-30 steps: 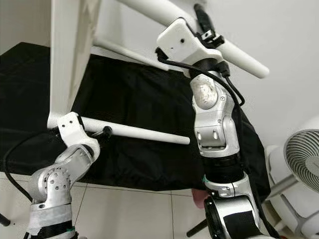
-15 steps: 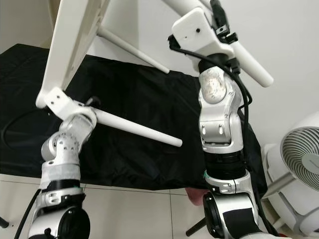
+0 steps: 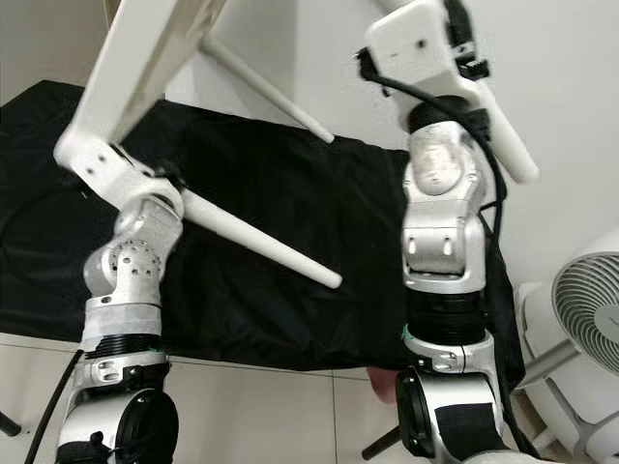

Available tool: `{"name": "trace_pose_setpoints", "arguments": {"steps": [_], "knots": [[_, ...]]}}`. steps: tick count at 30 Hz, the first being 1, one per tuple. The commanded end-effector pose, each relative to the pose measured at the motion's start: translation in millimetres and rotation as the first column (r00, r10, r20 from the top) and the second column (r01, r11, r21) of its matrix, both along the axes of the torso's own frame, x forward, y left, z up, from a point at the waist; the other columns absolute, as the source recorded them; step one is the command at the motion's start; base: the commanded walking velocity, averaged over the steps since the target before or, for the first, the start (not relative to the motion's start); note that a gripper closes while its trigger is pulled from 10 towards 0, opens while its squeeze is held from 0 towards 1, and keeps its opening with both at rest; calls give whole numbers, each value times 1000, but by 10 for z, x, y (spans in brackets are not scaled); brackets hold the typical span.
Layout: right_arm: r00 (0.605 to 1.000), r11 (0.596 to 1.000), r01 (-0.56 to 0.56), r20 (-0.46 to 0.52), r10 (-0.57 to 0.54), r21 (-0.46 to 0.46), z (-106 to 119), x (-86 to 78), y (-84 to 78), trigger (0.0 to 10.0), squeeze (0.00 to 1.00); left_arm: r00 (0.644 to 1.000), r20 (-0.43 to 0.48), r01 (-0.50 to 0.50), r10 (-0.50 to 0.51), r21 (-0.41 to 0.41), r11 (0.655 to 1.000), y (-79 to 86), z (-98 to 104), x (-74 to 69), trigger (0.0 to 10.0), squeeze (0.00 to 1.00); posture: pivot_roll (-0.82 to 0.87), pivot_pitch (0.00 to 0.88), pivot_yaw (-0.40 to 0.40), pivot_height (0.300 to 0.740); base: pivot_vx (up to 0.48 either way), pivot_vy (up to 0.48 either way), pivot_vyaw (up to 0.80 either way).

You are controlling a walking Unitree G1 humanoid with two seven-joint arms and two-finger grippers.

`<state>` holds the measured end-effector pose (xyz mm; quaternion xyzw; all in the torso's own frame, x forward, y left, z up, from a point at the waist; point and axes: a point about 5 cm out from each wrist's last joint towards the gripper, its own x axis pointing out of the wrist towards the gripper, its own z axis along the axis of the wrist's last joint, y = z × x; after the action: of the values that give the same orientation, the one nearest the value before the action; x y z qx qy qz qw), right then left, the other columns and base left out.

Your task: Building children table

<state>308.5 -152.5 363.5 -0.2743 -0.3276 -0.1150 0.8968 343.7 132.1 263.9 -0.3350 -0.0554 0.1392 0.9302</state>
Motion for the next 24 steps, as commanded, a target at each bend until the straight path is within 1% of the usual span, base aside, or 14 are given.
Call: {"name": "trace_pose_setpoints", "arguments": {"steps": [1, 2, 5, 8, 10, 12, 13, 15, 17, 19, 20, 21, 22, 24], "knots": [[994, 996, -90, 63, 89, 24, 81, -82, 142, 0, 0, 960, 155, 220, -234, 101, 970, -420, 194, -91, 0, 0, -44, 0, -134, 740, 0, 0, 0], [994, 995, -95, 62, 94, 23, 74, -78, 144, 0, 0, 951, 178, 226, -252, 151, 962, -444, 215, -134, 0, 0, -40, 0, -140, 740, 0, 0, 0], [993, 995, -100, 63, 98, 26, 68, -74, 144, 0, 0, 943, 208, 220, -261, 201, 955, -464, 264, -176, 0, 0, -38, 0, -145, 740, 0, 0, 0], [992, 993, -99, 85, 93, 65, 13, -106, 92, 0, 0, 908, 319, 149, -273, 364, 919, -461, 542, -303, 0, 0, -28, 2, -156, 740, 0, 0, 0], [992, 993, -99, 85, 93, 65, 13, -106, 92, 0, 0, 908, 319, 149, -273, 364, 919, -461, 542, -303, 0, 0, -28, 2, -156, 740, 0, 0, 0], [993, 992, -88, 87, 79, 95, -76, -134, 37, 0, 0, 890, 359, 107, -280, 433, 895, -440, 683, -360, 0, 0, -18, 3, -160, 740, 0, 0, 0], [993, 992, -88, 87, 79, 95, -76, -134, 37, 0, 0, 890, 359, 107, -280, 433, 895, -440, 683, -360, 0, 0, -18, 3, -160, 740, 0, 0, 0], [995, 987, -75, 71, 65, 142, -171, -142, -24, 0, 0, 878, 382, 95, -288, 450, 888, -426, 764, -381, 0, 0, -13, 4, -161, 740, 0, 0, 0], [1000, 960, -27, 12, 24, 277, -422, -128, -217, 0, 0, 849, 438, 58, -296, 478, 876, -392, 957, -408, 0, 0, -6, 5, -158, 740, 0, 0, 0], [1000, 960, -27, 12, 24, 277, -422, -128, -217, 0, 0, 849, 438, 58, -296, 478, 876, -392, 957, -408, 0, 0, -6, 5, -158, 740, 0, 0, 0], [999, 936, 0, -47, 18, 352, -598, -83, -315, 0, 0, 829, 470, 43, -305, 489, 871, -400, 1058, -437, 0, 0, -4, 8, -154, 740, 0, 0, 0], [999, 936, 0, -47, 18, 352, -598, -83, -315, 0, 0, 829, 470, 43, -305, 489, 871, -400, 1058, -437, 0, 0, -4, 8, -154, 740, 0, 0, 0], [991, 902, 21, -128, 38, 432, -848, -12, -400, 0, 0, 802, 503, 24, -324, 513, 858, -439, 1168, -489, 0, 0, -3, 6, -151, 740, 0, 0, 0], [991, 902, 21, -128, 38, 432, -848, -12, -400, 0, 0, 802, 503, 24, -324, 513, 858, -439, 1168, -489, 0, 0, -3, 6, -151, 740, 0, 0, 0]]}}
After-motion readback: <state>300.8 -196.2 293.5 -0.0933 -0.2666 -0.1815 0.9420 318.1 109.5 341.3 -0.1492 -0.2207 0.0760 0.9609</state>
